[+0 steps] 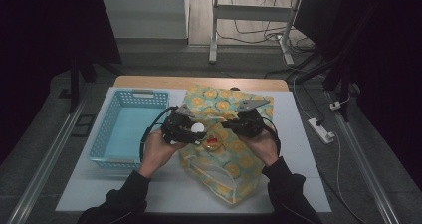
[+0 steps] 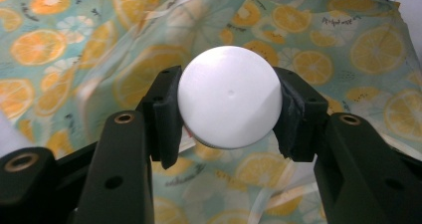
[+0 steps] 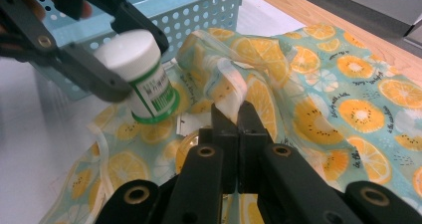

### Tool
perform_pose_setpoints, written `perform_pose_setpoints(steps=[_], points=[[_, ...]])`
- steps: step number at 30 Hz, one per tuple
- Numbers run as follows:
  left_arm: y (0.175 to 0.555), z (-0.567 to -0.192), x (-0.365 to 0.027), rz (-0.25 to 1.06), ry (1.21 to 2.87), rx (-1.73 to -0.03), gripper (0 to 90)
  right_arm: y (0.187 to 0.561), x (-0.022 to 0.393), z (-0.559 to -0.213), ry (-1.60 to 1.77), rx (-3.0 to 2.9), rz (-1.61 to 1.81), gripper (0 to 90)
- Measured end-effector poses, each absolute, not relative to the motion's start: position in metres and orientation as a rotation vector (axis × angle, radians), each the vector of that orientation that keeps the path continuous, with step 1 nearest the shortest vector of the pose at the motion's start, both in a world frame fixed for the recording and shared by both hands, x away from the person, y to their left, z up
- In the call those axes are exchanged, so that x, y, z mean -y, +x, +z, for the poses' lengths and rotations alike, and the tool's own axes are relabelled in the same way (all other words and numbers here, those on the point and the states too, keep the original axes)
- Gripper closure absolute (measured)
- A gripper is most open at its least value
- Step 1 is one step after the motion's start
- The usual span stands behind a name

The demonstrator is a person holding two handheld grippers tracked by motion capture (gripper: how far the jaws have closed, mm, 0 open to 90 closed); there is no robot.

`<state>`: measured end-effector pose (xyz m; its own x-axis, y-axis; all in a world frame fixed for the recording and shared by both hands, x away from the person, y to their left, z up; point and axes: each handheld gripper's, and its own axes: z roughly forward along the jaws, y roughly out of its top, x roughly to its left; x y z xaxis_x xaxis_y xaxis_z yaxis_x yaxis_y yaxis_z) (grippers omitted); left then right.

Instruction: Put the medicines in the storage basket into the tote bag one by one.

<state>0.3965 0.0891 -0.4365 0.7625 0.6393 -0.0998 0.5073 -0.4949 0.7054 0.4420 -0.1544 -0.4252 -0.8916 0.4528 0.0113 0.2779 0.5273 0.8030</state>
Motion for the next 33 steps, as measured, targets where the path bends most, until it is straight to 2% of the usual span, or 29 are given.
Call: perform_pose_setpoints(steps=[21,33], points=[[0.432,-0.464,-0.049,0.214,2.258,-0.853,50.2,0.443,0.156,-0.427,0.625,-2.566,1.296,89.8],[0.445,-0.479,-0.044,0.223,2.296,-0.889,50.1,0.444,0.157,-0.427,0.628,-2.567,1.292,89.7]])
